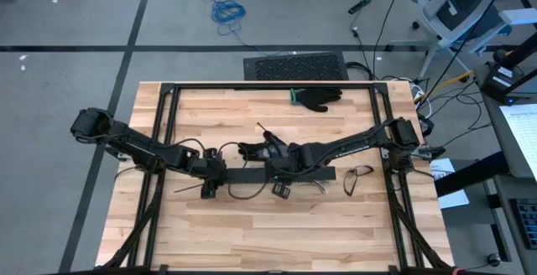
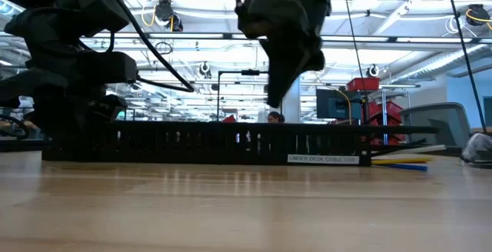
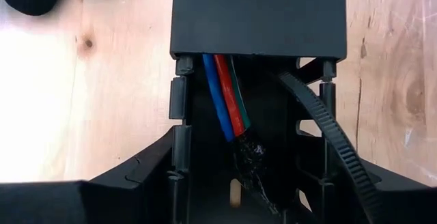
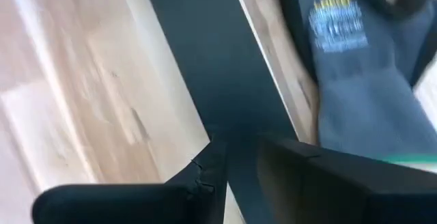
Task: Ziptie cables
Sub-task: Close the black cable duct
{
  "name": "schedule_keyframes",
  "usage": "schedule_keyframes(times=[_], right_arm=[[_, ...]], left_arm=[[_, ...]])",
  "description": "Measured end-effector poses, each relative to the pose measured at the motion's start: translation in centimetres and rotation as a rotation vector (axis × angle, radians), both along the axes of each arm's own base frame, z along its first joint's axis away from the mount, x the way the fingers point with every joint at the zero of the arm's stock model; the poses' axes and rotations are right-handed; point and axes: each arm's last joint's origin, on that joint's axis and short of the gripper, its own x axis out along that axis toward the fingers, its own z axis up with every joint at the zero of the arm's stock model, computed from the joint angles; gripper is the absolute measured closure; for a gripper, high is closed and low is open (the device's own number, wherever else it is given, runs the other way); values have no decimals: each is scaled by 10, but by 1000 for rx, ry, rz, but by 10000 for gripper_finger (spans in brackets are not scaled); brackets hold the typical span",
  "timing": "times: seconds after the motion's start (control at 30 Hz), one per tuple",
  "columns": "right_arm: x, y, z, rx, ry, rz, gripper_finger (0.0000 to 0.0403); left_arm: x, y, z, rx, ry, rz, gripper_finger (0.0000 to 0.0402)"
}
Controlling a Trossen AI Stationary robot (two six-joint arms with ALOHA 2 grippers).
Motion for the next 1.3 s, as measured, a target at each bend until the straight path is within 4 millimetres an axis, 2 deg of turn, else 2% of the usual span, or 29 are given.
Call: schedule_keyframes(times=[0.13,0.3,0.43,0.6,0.77,1.1,1.3], right_arm=[[-3,1,-10,-16,43,-37,335],[1,-18,-16,-52,1,-82,335],[3,-27,-16,-13,3,-85,335],[3,-15,-14,83,-5,-12,335],[5,-5,-13,94,-32,24,335],[10,-25,-12,71,-71,-39,335],[9,-22,-12,118,-57,4,335]], left_arm=[[0,0,0,12,1,-23,144],[0,0,0,11,-2,-28,144],[0,0,0,11,-1,-28,144],[0,0,0,10,0,-25,144],[0,0,0,15,-2,-22,144],[0,1,0,31,-8,-12,144],[0,1,0,35,-9,-9,144]])
